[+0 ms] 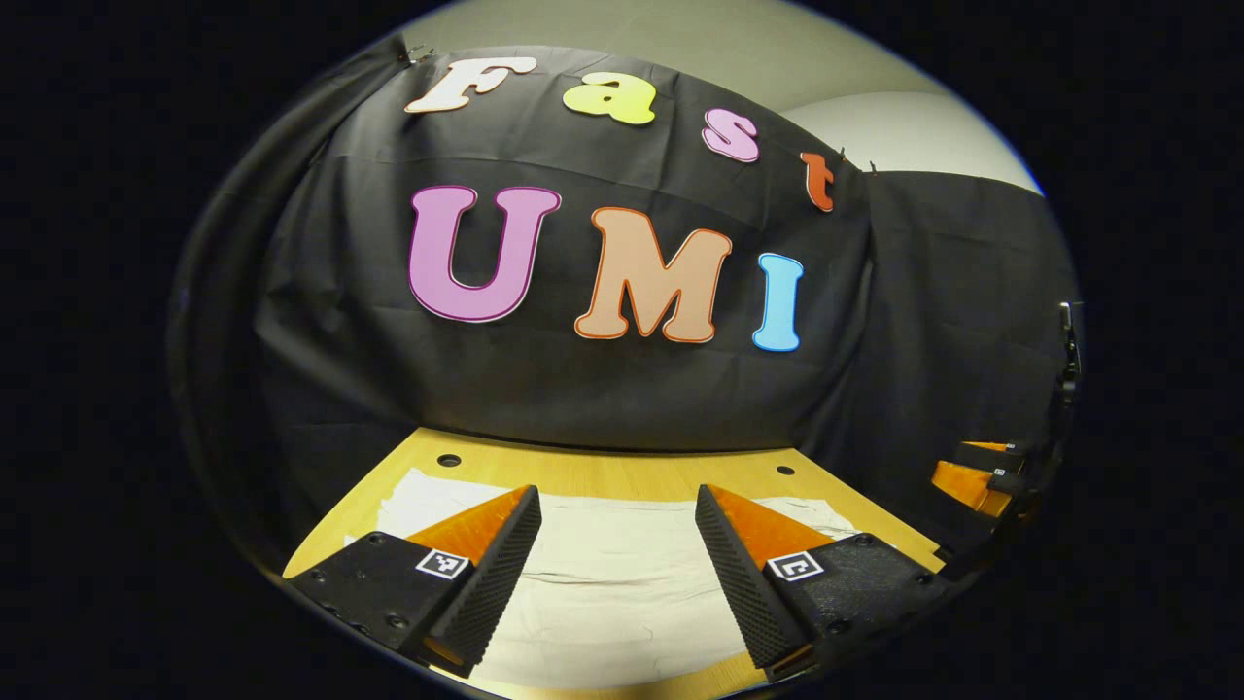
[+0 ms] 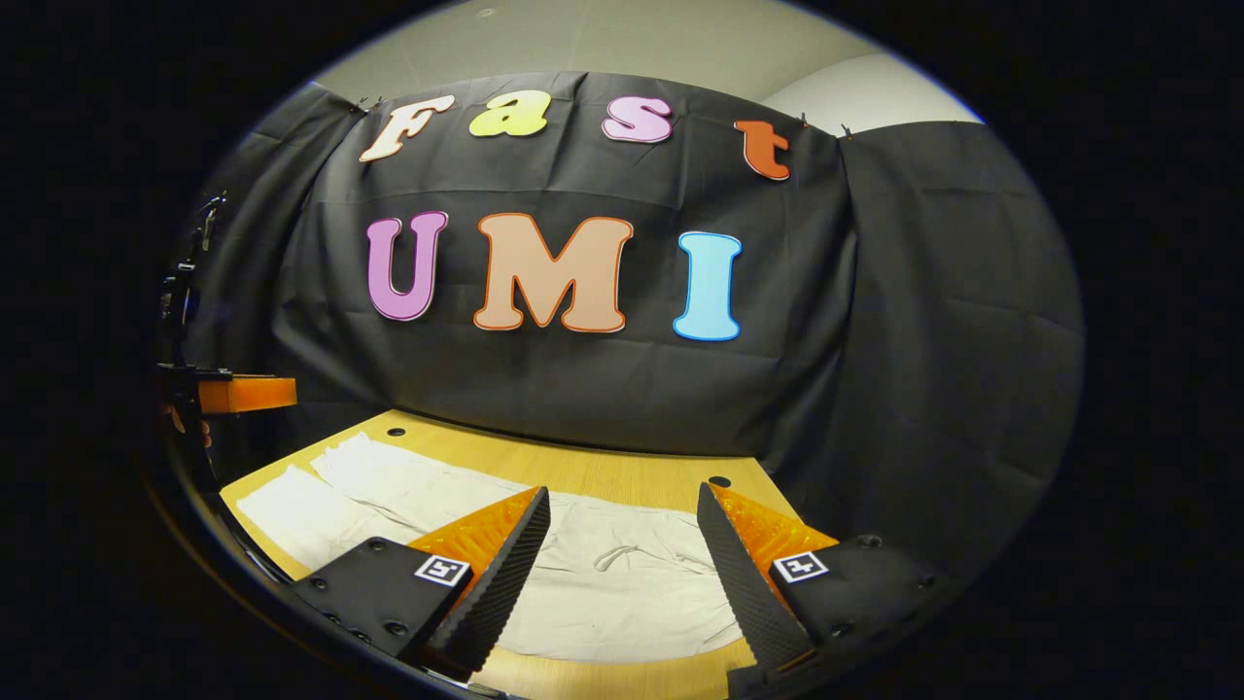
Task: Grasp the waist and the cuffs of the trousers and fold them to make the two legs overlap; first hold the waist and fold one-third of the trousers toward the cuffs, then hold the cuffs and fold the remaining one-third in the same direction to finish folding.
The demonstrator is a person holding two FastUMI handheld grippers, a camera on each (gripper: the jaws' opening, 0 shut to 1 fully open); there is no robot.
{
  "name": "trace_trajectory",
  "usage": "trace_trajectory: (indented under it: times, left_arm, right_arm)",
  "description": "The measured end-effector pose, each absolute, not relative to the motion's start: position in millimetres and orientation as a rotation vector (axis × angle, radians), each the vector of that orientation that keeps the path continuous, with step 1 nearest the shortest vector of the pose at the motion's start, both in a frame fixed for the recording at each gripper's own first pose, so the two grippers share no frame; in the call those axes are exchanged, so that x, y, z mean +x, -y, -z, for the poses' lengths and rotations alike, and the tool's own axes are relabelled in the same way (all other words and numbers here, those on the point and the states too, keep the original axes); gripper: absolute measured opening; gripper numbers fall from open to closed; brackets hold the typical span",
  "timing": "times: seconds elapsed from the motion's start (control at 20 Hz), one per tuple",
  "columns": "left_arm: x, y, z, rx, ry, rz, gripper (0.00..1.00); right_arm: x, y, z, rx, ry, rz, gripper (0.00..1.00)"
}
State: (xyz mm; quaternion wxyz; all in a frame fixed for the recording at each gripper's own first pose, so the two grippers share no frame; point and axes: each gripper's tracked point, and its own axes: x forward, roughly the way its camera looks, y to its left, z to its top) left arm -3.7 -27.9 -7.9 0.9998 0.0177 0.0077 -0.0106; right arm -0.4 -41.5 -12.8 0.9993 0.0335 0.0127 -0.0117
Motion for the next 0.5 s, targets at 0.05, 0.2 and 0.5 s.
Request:
trace_trajectory:
  times: [0.05,0.2,0.5]
  left_arm:
    - [-4,28,7,0.039,-0.016,0.025,0.95]
    - [-9,22,15,0.078,-0.034,0.046,0.95]
    - [-26,10,53,0.140,-0.148,0.165,0.95]
  right_arm:
    - [-1,43,15,0.066,-0.027,0.023,0.98]
    - [0,41,19,0.069,-0.043,0.012,0.97]
    - [2,38,22,0.066,-0.063,0.006,0.98]
